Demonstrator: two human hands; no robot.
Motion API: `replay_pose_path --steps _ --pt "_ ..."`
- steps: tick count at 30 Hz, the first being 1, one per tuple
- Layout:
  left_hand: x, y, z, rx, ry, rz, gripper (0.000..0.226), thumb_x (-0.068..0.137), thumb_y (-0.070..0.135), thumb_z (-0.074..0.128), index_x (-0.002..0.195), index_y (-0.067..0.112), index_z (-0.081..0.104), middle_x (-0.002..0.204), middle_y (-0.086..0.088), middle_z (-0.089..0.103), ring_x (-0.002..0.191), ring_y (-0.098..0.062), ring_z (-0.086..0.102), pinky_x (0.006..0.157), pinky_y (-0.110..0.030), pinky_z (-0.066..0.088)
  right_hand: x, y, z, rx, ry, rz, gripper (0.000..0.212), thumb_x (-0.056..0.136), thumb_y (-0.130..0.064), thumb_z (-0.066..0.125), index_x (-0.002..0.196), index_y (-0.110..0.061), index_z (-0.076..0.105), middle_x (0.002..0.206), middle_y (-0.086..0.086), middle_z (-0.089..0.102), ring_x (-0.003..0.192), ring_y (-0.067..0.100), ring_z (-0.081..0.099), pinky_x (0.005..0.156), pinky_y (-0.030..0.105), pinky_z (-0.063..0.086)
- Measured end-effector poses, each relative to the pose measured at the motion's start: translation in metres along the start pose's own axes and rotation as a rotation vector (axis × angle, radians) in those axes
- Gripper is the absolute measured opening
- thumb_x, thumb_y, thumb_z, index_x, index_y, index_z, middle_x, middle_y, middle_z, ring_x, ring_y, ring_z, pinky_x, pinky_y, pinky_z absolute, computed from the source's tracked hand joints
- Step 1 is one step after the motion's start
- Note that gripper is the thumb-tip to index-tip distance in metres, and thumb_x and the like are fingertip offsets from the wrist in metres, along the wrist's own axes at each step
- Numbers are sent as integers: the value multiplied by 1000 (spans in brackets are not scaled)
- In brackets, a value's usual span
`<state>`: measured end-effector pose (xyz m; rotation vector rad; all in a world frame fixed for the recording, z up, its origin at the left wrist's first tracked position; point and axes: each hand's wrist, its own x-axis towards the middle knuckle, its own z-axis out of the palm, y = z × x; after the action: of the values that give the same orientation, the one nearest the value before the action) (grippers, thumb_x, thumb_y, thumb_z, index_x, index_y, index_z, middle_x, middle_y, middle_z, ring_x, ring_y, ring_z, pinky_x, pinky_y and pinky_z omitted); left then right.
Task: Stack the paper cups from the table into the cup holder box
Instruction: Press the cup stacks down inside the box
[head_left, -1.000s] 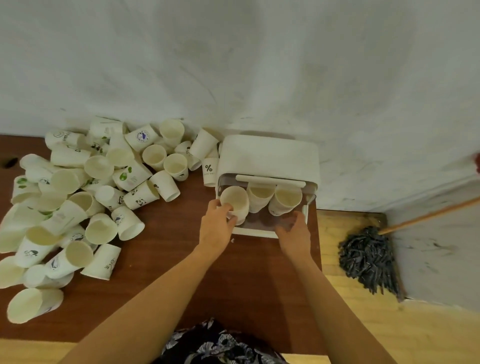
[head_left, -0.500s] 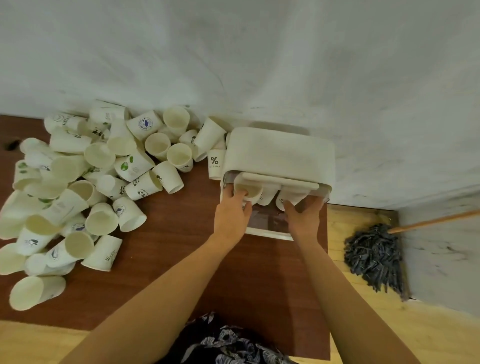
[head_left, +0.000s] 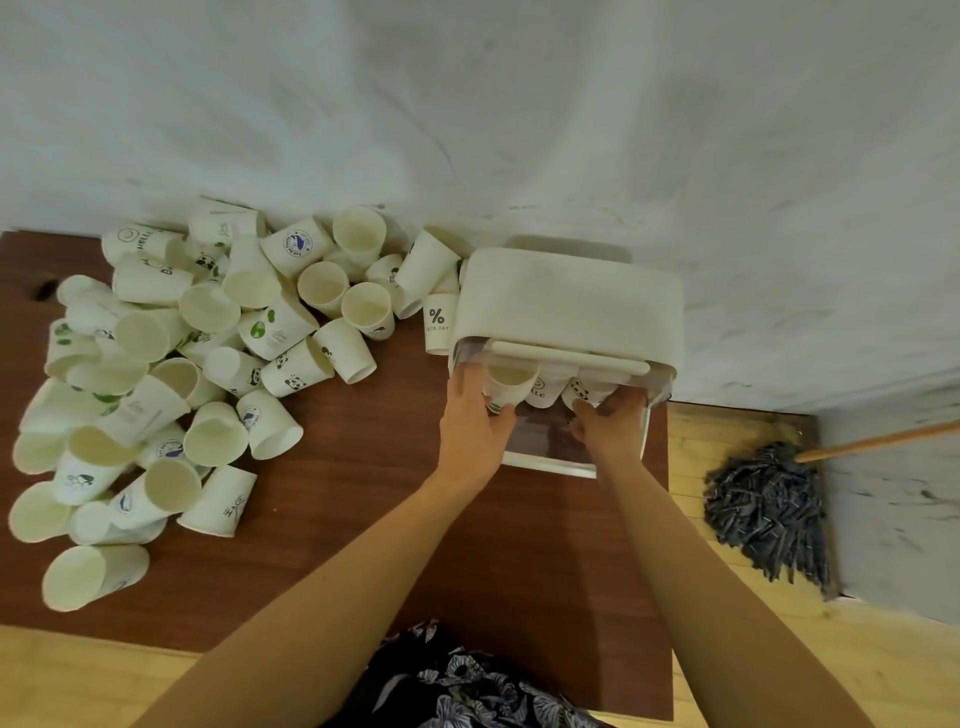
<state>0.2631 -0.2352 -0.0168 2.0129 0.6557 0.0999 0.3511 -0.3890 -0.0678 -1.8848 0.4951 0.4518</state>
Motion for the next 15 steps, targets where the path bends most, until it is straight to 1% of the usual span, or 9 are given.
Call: replay_pose_path --steps 2,4,6,8,10,11,12,14,15 --pt "-4 -1 1 -114 3 -95 85 83 15 70 144 45 20 142 7 36 100 -11 62 80 -38 58 3 0 1 105 -30 83 53 80 -11 74 124 -14 44 109 10 62 74 25 69 70 42 62" --pt "-7 -2 6 -189 -17 -155 94 81 10 71 147 45 13 144 8 38 103 -8 62 86 -30 55 9 0 2 207 -67 153 56 83 -7 73 128 -15 41 116 8 60 76 26 69 74 43 62" --pt "-7 -3 10 -228 -39 -221 96 82 9 71 149 40 9 141 7 44 104 -5 60 90 -23 51 17 1 3 281 -95 212 58 82 -5 74 130 -15 42 121 7 59 76 25 71 73 43 62" --pt "-4 -2 11 -280 -58 -339 93 84 11 70 151 30 9 134 2 51 106 -8 58 91 -22 49 24 1 4 314 -93 248 58 80 -5 76 128 -15 46 122 6 60 75 22 72 70 41 61" --pt "1 -5 12 -290 -85 -441 87 84 18 71 150 25 15 131 -4 53 113 -20 58 95 -35 51 26 -2 5 308 -102 249 49 77 -6 78 119 -11 53 114 7 65 75 21 71 65 34 60" --pt "3 -6 12 -298 -104 -472 85 84 20 72 148 25 17 130 -5 53 115 -25 59 97 -44 51 27 -3 6 286 -100 238 39 77 -6 78 110 -10 57 105 8 67 72 20 69 63 32 59" --pt "3 -6 12 -316 -116 -486 81 84 20 72 147 24 21 127 -3 54 115 -26 59 97 -47 51 26 -4 7 256 -86 225 29 77 -6 77 100 -11 59 96 9 67 70 19 66 62 32 59" --pt "5 -8 13 -354 -122 -495 73 84 15 71 142 22 27 116 4 54 110 -20 60 95 -42 53 25 0 11 195 -28 191 25 74 -10 79 88 -14 59 83 9 67 64 19 63 61 32 59" --pt "6 -9 13 -372 -125 -498 68 85 12 70 139 21 31 111 7 54 104 -15 60 90 -37 55 24 4 13 142 2 170 31 69 -14 80 90 -14 58 82 9 69 64 20 64 61 35 59"
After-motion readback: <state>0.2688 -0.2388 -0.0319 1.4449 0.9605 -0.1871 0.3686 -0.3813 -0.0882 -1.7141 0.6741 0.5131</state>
